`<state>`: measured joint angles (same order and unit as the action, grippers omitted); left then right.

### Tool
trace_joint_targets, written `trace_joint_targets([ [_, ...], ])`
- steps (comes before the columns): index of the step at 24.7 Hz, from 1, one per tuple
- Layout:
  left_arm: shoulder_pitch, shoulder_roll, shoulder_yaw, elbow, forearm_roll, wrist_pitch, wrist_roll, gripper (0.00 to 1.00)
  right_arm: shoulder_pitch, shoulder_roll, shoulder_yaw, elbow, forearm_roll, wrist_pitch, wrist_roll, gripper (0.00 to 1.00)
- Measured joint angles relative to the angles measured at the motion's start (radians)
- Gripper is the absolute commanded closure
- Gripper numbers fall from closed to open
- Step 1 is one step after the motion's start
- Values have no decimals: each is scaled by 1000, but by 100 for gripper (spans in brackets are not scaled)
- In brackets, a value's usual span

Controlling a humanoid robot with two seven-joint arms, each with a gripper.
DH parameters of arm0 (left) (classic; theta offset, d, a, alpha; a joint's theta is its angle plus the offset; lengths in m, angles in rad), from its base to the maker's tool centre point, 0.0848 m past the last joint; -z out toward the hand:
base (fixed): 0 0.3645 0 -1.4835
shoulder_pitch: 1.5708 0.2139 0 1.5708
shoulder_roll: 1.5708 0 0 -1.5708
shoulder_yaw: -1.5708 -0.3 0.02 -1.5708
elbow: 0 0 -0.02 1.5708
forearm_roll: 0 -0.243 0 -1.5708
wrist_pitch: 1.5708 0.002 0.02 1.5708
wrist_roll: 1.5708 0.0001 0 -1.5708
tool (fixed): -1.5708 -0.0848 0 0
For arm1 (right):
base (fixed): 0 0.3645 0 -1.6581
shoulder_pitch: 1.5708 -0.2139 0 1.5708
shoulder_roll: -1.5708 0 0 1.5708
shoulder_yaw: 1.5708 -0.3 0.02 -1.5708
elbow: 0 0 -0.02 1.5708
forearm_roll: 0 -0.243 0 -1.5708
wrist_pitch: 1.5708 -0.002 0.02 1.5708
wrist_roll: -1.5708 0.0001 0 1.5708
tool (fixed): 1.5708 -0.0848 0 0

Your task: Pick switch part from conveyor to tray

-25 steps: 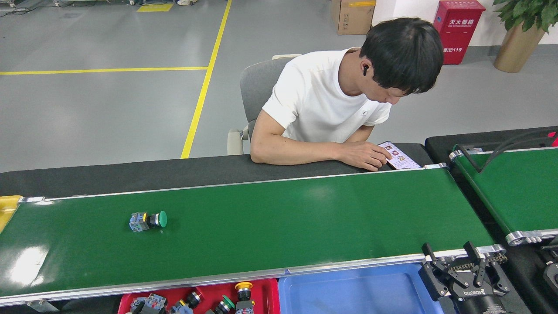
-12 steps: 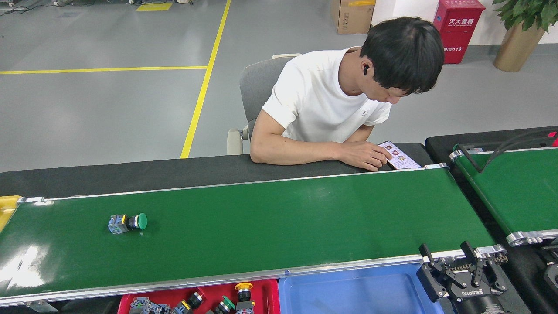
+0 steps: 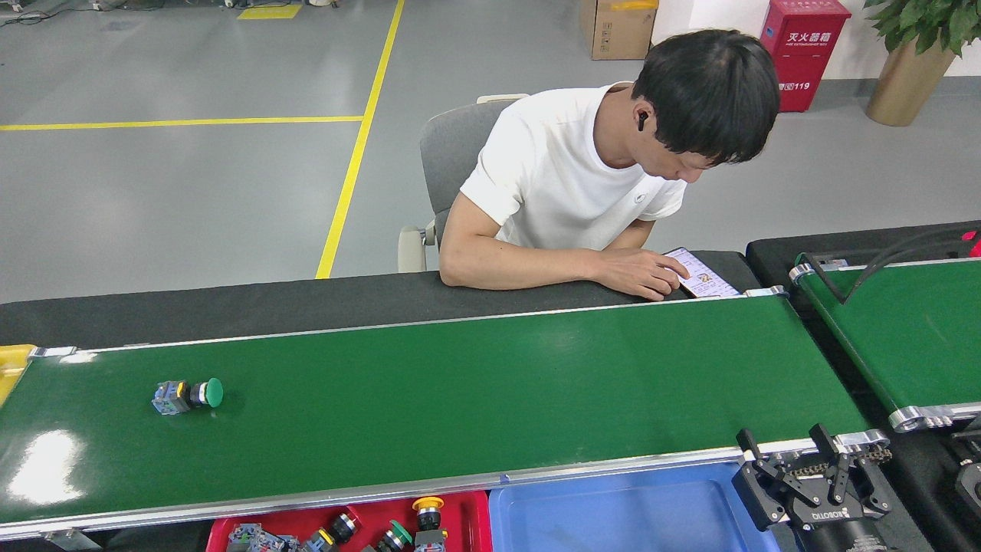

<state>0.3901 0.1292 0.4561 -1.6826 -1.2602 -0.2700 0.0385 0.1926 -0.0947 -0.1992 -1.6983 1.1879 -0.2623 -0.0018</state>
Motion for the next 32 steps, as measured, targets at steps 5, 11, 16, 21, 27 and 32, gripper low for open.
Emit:
trace_joint_targets([
  [5, -256, 57, 0, 250, -107, 13, -37, 0, 0, 0, -1, 23, -2, 0, 2, 2],
  [11, -441, 241, 0, 623, -118, 67, -18, 0, -17, 0, -2, 71, -30, -14, 3, 2],
  [16, -521, 302, -8, 786, -119, 71, 23, 0, -26, 0, -2, 96, -37, -58, 3, 2],
  [21, -641, 340, -86, 926, -119, 80, 81, 0, -36, 0, -2, 99, -37, -96, 3, 2],
  [27, -703, 379, -147, 1028, -120, 88, 95, 38, -44, 0, -1, 100, -37, -126, 3, 2],
  [32, -736, 423, -230, 1123, -114, 51, 121, 91, -56, 0, 5, 100, -37, -132, 3, 2],
])
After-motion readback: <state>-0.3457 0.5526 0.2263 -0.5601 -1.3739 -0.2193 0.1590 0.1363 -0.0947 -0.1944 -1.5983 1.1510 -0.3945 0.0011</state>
